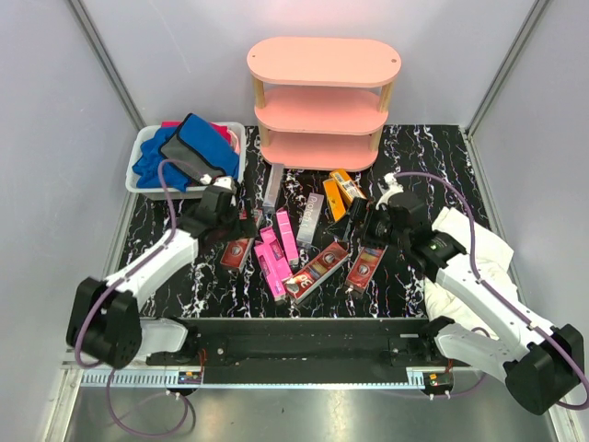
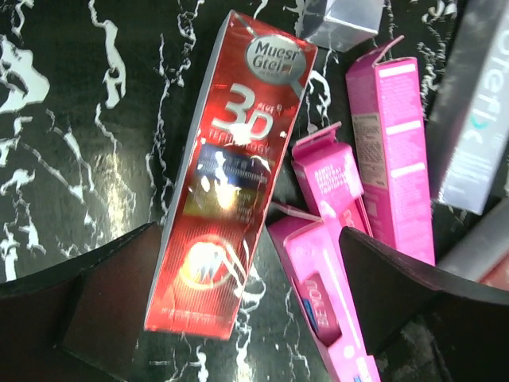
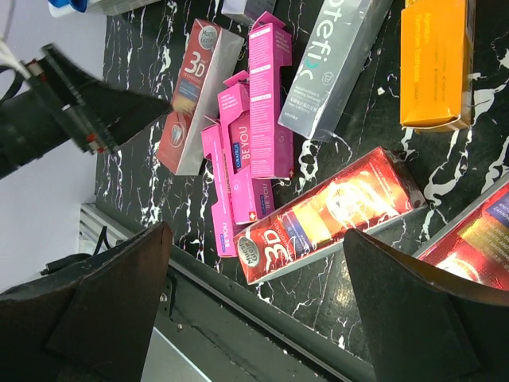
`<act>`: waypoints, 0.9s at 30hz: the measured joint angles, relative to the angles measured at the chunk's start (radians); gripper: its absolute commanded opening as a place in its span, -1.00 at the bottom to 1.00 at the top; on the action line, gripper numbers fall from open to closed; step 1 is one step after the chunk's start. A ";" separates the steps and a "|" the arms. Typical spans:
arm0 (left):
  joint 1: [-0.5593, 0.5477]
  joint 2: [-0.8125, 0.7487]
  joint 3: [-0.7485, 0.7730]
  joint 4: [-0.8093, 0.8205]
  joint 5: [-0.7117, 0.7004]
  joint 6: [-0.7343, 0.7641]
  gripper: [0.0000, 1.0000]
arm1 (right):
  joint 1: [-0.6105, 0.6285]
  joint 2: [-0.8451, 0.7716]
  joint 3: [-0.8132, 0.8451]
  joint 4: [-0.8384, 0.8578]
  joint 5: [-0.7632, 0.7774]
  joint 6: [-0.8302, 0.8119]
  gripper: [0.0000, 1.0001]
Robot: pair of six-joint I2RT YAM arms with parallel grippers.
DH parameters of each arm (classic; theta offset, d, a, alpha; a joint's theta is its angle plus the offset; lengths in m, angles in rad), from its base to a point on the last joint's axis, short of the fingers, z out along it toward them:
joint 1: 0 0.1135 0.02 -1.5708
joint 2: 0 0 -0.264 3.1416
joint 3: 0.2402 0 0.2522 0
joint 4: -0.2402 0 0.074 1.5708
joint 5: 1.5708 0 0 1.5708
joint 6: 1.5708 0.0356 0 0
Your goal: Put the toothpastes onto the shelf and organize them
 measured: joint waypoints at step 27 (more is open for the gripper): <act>-0.032 0.505 0.275 0.005 -0.113 0.000 0.00 | 0.000 -0.013 -0.062 0.010 -0.030 0.011 1.00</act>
